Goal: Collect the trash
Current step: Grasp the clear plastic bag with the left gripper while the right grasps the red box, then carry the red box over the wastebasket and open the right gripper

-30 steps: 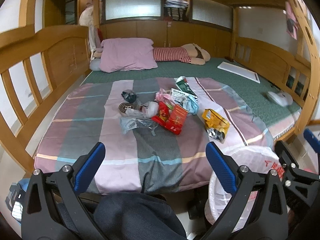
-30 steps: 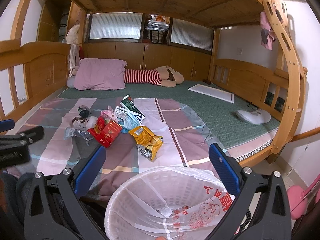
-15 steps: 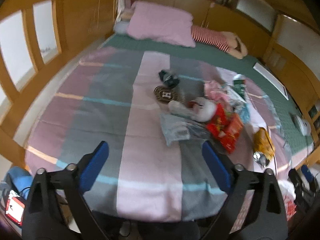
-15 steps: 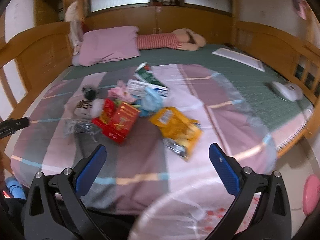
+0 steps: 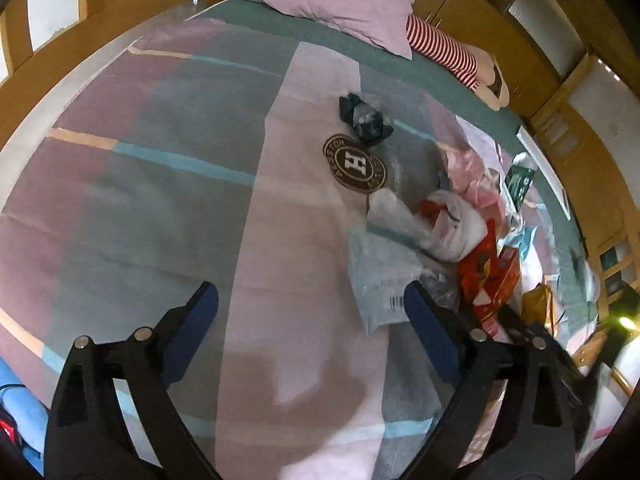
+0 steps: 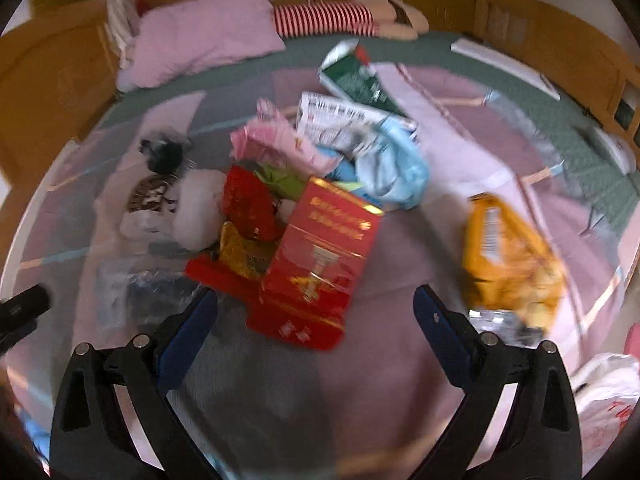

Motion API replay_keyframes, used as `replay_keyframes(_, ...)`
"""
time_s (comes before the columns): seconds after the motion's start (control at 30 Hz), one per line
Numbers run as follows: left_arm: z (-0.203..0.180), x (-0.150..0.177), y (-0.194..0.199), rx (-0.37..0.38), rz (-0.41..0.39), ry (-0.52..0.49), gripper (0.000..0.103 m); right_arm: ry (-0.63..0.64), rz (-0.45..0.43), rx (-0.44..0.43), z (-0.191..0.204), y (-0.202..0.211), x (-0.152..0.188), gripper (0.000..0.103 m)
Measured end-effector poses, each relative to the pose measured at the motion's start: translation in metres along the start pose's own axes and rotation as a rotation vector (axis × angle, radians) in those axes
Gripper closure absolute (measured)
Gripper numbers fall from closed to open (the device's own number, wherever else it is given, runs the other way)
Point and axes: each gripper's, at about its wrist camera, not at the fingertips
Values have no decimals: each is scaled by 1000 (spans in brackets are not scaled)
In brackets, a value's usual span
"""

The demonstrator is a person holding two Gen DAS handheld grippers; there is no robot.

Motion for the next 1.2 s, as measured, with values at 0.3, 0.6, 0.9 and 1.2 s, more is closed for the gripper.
replay_keyframes(0.3,-14,-14,-48,161,112,-14,8,-11,59,-2,1,-28,-1,43)
replay_keyframes(0.6,-55,-10,-76,198,135,-96,23,-48,27,-102,-45,35,16,44)
replay_keyframes(0.9,-60,-5,-48,180,30,-74,66,8,-70,-175,-76,96,20,44)
replay_keyframes(1.2,-83,35,92,160,-262,-107,70,53,-211,-285,-123,183,31,44)
Point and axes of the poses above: each gripper's, at about its wrist camera, not at the fingertips, and y roughly against the way its jaws point, z to its left, x to its underside, and after that the axes turned 15 degrees about -y, right-handed
